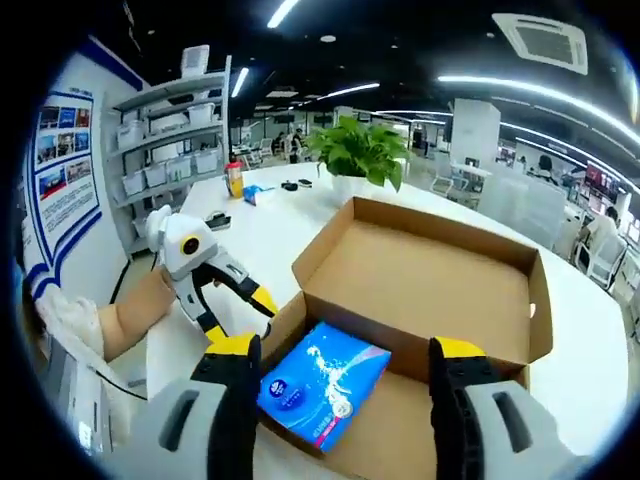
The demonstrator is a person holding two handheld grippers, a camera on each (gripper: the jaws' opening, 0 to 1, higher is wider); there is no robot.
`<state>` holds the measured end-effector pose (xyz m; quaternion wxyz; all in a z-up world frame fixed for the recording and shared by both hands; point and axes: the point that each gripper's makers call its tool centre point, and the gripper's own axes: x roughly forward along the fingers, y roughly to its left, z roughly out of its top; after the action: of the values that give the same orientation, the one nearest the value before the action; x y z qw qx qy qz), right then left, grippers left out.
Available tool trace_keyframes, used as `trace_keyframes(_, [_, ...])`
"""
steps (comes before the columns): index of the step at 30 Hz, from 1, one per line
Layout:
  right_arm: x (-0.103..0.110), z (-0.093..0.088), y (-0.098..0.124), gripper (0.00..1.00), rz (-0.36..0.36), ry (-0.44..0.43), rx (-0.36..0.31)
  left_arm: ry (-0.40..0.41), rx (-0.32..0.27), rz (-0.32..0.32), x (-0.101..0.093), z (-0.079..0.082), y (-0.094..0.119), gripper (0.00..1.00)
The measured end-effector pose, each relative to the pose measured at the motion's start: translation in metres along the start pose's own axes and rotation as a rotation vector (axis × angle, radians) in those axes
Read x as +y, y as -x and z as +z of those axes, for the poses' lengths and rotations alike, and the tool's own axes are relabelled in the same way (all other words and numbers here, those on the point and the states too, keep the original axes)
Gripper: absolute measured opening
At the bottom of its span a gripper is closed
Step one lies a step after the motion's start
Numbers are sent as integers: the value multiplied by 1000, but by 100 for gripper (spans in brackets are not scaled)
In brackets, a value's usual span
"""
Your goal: Operate the shoe box by opening the lid, removing the specified soft item, and placing it in the target area until the item is outside and the box remains undamaged.
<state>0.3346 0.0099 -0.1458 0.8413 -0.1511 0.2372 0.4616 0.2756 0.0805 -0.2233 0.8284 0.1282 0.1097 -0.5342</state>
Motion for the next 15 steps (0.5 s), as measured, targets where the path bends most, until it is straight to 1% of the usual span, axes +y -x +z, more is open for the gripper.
trace_keyframes(1, [1, -2, -4, 72, 5, -11, 23, -1, 0, 1, 0, 0, 0, 42])
trace_keyframes(2, [2, -7, -10, 73, 10, -25, 61, -1, 1, 1, 0, 0, 0, 42])
trace_keyframes(3, [2, -10, -13, 74, 10, -26, 81, -1, 1, 1, 1, 0, 0, 42])
trace_keyframes(5, [6, -20, -21, 75, 13, -25, 158, -5, 2, 2, 1, 0, 1, 42])
trace_keyframes(9, [12, -34, -37, 77, 21, -9, 260, -10, 5, 4, 1, 0, 1, 42])
trace_keyframes(10, [13, -35, -38, 77, 22, -7, 267, -10, 6, 3, 1, -1, 1, 42])
trace_keyframes(11, [15, -40, -46, 77, 17, -4, 289, -11, 9, 2, 1, -1, 1, 42])
trace_keyframes(12, [15, -43, -49, 77, 12, -5, 305, -14, 10, 4, 1, -1, 1, 42])
trace_keyframes(15, [17, -55, -53, 74, 14, -17, 382, -16, 13, 2, 0, -2, 1, 42])
